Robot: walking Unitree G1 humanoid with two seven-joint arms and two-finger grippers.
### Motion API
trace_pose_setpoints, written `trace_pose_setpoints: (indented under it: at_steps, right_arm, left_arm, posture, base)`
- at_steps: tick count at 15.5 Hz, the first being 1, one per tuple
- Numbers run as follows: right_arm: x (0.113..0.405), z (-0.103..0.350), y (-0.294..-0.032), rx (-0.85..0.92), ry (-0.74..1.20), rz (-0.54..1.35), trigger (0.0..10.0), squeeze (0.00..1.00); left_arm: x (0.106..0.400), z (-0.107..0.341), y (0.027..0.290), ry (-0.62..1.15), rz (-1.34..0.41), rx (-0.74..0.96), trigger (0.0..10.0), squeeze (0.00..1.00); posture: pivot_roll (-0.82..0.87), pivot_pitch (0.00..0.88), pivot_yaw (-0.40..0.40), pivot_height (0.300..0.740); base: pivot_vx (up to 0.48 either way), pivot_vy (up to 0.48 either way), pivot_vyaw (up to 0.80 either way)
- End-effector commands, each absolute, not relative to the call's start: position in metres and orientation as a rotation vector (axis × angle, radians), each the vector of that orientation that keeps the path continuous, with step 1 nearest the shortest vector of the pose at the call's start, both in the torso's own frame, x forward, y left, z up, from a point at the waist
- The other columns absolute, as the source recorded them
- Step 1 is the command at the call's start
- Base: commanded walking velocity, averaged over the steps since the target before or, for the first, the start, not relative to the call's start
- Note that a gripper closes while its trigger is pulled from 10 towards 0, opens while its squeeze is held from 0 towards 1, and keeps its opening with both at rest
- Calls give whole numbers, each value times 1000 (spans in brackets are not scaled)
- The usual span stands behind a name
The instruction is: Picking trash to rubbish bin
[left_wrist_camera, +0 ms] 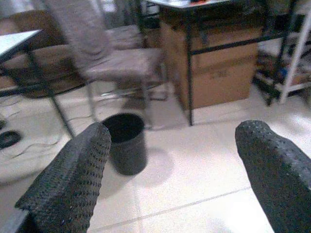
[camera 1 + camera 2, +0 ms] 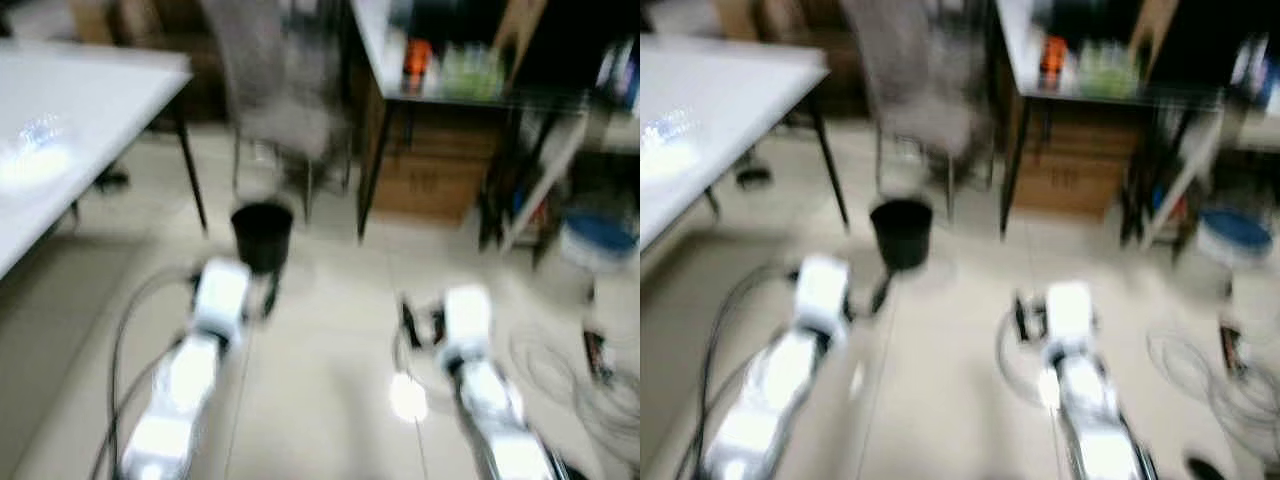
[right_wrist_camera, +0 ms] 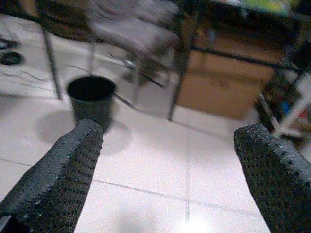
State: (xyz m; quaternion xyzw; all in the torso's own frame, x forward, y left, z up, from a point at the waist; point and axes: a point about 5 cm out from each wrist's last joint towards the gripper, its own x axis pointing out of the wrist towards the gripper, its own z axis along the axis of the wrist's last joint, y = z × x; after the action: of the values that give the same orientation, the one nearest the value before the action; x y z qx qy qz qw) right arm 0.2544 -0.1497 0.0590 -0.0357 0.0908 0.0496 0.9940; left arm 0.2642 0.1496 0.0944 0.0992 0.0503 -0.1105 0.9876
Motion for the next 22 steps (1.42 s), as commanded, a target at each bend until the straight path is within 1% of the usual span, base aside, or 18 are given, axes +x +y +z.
trace_pose_setpoints:
  at_steps: [1,5,6,10,14,22]
  right_arm:
    - [258,65,-152,-82,160,96,10000,0]
    - [259,66,-153,-84,155,94,10000,0]
    - [260,67,-153,-95,153,98,10000,0]
    - [263,71,-152,-79,132,107,10000,0]
    - [263,75,-151,-21,133,114,10000,0]
    - [264,85,-153,-43,93,118,10000,0]
  left_arm:
    - [264,96,147,94,-219,197,10000,0]
    - [265,97,148,86,-213,203,10000,0]
    - [265,99,148,78,-209,203,10000,0]
    - [268,104,148,56,-203,222,10000,0]
    - [268,111,147,29,-210,240,10000,0]
    - [270,118,149,7,-202,230,10000,0]
  posture:
    - [-124,0,-24,740]
    - [-121,0,-25,740]
    - [-121,0,-25,740]
    - [-116,0,-24,740]
    - [-113,0,-20,740]
    - [-112,0,-20,740]
  base:
    - [-285,0,800]
    - [-286,0,800]
    - [0,0,800]
    - [0,0,0]
    - [0,0,0]
    - [0,0,0]
